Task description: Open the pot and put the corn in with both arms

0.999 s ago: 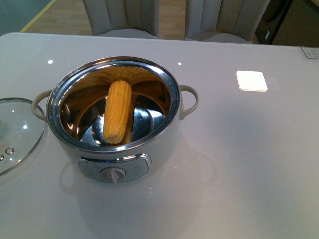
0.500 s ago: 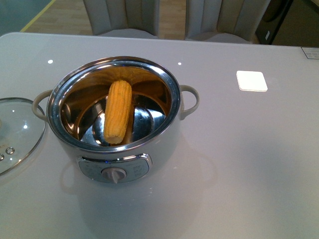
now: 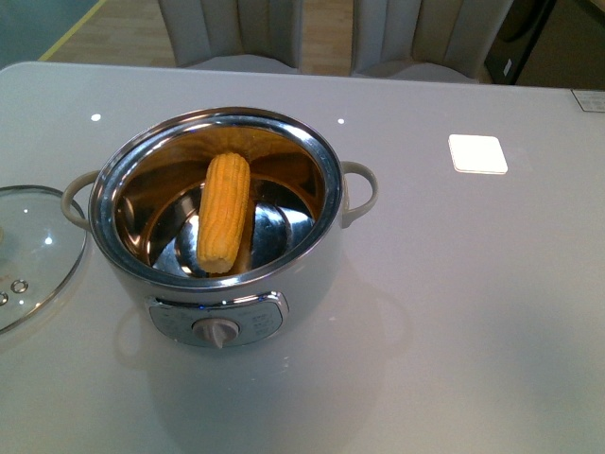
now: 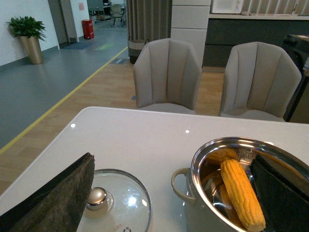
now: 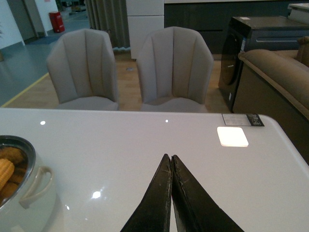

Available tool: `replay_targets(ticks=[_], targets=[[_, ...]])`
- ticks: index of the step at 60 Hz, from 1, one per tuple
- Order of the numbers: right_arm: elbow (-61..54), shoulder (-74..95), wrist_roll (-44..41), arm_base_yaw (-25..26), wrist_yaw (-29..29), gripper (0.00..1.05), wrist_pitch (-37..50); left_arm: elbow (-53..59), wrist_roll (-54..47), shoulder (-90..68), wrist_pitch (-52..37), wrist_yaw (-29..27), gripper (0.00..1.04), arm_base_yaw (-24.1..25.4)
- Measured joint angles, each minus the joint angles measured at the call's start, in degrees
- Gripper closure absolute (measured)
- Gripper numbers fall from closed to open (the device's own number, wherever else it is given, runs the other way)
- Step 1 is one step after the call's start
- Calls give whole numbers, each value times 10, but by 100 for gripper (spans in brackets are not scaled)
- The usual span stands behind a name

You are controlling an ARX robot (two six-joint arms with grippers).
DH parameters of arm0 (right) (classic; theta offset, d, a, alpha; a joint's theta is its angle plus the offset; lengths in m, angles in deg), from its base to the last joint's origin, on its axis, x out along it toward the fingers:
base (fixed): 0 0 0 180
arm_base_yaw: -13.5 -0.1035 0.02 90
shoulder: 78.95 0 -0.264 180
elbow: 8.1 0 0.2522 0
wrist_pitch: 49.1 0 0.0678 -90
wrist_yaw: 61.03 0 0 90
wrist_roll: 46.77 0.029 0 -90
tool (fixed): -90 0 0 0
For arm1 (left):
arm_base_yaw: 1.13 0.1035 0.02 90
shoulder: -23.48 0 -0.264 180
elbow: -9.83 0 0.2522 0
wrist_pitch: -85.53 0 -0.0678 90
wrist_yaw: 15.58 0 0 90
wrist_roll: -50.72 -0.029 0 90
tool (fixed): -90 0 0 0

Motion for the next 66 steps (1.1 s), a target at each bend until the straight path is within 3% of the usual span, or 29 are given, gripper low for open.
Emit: replay_targets(ticks=[27, 60, 63, 66], targets=[[0, -139, 0, 0, 0, 103, -132, 0, 0, 0, 0, 0, 7, 0], [0, -236, 0, 0, 0, 103, -229, 0, 0, 0, 0, 0, 7, 0], [0, -296, 0, 0, -1, 103, -309, 0, 0, 0, 0, 0, 7, 0], [0, -325, 0, 0, -1, 103, -323, 0, 0, 0, 0, 0, 7, 0]])
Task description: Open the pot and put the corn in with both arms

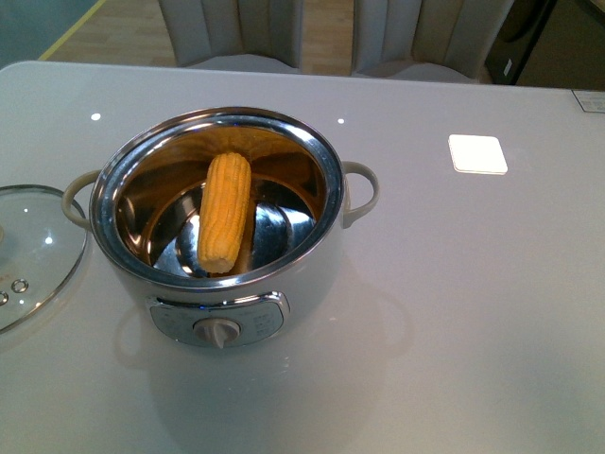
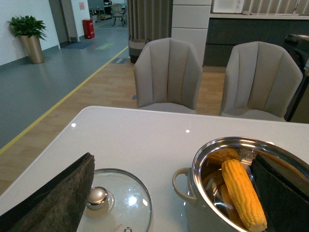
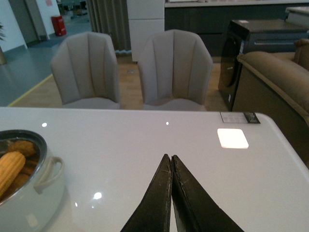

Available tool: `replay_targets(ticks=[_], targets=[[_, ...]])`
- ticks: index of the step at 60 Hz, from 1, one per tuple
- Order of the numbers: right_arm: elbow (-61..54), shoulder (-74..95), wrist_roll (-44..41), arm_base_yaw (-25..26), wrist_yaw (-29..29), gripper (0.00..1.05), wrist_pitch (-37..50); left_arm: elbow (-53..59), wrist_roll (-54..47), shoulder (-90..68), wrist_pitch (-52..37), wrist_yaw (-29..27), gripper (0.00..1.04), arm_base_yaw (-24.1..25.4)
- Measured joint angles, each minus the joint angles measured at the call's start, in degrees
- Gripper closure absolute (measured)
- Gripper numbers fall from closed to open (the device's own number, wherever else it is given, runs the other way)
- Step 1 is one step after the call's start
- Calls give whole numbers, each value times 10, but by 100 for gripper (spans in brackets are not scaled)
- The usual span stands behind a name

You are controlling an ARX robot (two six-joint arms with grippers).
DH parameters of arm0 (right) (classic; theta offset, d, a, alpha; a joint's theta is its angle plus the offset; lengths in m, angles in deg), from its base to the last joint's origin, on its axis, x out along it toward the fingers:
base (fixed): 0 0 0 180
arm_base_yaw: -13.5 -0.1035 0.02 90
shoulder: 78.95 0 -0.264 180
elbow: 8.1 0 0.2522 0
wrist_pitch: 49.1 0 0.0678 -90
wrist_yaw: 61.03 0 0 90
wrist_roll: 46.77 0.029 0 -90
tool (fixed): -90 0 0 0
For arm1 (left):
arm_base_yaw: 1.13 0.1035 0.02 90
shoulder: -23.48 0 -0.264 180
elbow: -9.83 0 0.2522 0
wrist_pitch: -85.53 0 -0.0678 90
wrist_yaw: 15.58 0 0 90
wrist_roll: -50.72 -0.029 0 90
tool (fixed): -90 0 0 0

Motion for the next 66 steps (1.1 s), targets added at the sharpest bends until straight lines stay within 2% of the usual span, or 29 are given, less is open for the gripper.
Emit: replay_targets(ticks=[23, 54, 56, 66], targets=[[0, -5, -1, 0, 0, 101, -3, 0, 0, 0, 0, 0, 7, 0], [0, -5, -1, 0, 0, 10, -3, 0, 0, 0, 0, 0, 7, 0], [0, -5, -1, 0, 0, 7, -3, 0, 0, 0, 0, 0, 7, 0], [0, -5, -1, 0, 0, 9, -3, 0, 0, 0, 0, 0, 7, 0]])
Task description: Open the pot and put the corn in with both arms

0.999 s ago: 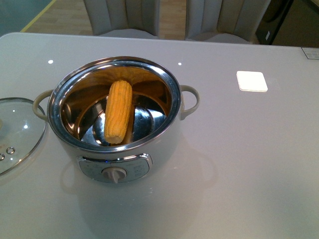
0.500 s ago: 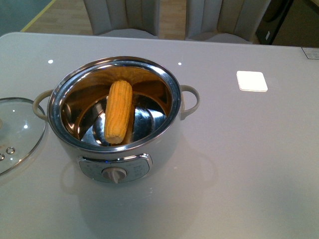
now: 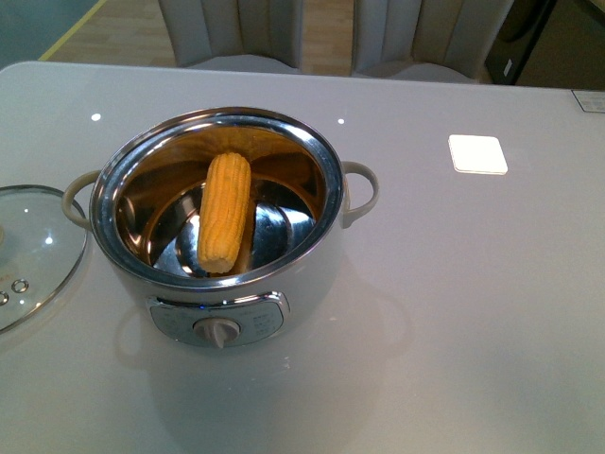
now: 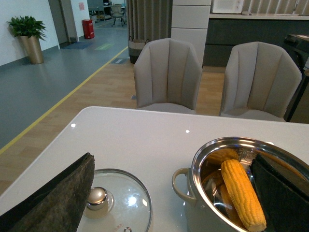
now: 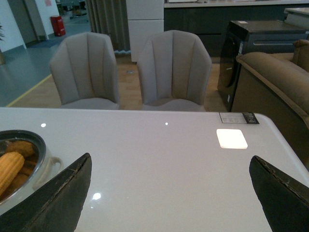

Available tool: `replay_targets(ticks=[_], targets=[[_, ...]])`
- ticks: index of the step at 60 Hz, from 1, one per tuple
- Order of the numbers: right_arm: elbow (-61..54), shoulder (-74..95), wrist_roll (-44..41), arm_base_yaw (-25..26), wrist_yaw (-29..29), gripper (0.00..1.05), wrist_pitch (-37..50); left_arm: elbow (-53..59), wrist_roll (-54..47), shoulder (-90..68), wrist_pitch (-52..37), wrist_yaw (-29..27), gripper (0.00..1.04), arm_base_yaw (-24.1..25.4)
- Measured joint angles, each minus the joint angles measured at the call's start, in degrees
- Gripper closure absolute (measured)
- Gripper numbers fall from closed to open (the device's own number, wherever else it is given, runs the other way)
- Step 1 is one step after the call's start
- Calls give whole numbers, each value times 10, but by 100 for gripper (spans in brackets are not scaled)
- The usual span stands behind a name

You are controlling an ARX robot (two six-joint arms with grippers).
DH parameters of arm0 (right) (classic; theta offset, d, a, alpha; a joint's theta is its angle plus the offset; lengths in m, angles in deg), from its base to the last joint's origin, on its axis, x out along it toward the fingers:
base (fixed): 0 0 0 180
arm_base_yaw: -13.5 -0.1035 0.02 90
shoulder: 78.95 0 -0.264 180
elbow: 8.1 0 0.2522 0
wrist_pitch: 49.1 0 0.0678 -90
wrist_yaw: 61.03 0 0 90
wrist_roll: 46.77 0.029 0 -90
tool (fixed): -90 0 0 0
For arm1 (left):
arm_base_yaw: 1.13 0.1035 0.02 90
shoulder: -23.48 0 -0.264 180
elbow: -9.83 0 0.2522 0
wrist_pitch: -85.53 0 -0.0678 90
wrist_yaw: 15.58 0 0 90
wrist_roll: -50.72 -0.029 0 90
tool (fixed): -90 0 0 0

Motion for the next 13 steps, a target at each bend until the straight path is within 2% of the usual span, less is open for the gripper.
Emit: replay_targets(ticks=[13], targets=[[0, 0, 0, 0, 0, 9, 0, 0, 0, 0, 0, 0, 7, 0]])
